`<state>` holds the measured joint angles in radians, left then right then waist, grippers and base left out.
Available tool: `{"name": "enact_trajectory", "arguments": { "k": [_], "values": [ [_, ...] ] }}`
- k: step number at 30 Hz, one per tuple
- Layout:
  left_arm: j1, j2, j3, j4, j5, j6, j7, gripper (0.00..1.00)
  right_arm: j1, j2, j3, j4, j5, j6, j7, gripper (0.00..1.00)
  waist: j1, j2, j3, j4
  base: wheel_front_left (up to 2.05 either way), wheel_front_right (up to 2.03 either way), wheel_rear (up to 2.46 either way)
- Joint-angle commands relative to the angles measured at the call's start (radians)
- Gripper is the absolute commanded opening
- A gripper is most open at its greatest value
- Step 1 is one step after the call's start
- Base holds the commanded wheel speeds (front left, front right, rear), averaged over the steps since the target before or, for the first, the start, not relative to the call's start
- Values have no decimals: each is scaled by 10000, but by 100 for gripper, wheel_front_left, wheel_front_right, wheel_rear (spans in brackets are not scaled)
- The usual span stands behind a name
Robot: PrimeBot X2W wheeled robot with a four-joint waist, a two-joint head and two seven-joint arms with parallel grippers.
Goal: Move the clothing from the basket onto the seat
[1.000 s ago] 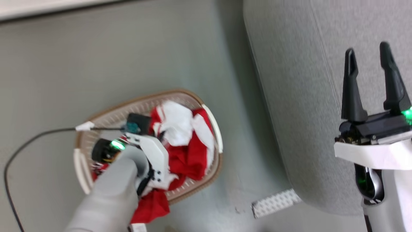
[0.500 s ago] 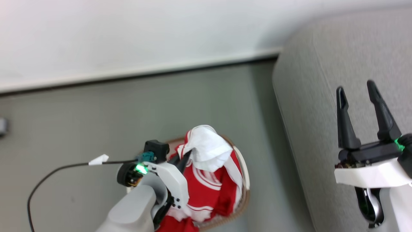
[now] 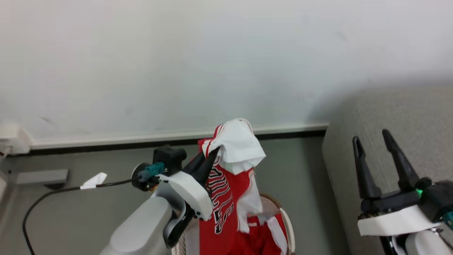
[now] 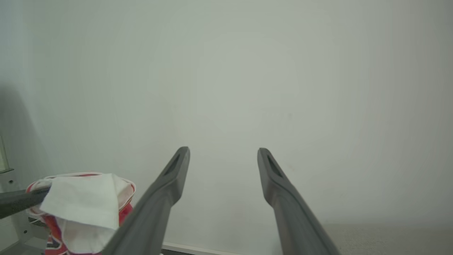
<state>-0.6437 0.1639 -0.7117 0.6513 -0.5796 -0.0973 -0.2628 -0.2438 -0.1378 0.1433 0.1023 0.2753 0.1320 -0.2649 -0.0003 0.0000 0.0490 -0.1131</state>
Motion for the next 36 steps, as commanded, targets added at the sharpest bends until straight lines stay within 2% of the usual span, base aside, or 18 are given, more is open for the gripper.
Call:
{"name": "enact_trajectory", "arguments": {
  "k": [1, 19, 25, 36],
  "values": [
    [152, 95, 44, -166, 92, 33, -26, 0, 193, -48, 36, 68, 87, -25, 8, 100, 3, 0, -386, 225, 0, 0, 0],
    [-304, 1161, 451, -3251, 20, 815, 1020, 0, 746, 490, 879, 323, 451, -25, 8, 100, 3, 0, -851, 490, 0, 0, 0],
    [-164, 1242, 373, -3750, 8, 955, 1241, 0, 680, 325, 1283, 469, 607, -25, 8, 100, 3, 0, -835, 539, 0, 0, 0],
    [-146, 1087, 77, -4176, -59, 897, 1471, 0, 127, -226, 3065, 951, 1103, -25, 8, 100, 3, 0, -859, 817, 0, 0, 0]
  ]
}}
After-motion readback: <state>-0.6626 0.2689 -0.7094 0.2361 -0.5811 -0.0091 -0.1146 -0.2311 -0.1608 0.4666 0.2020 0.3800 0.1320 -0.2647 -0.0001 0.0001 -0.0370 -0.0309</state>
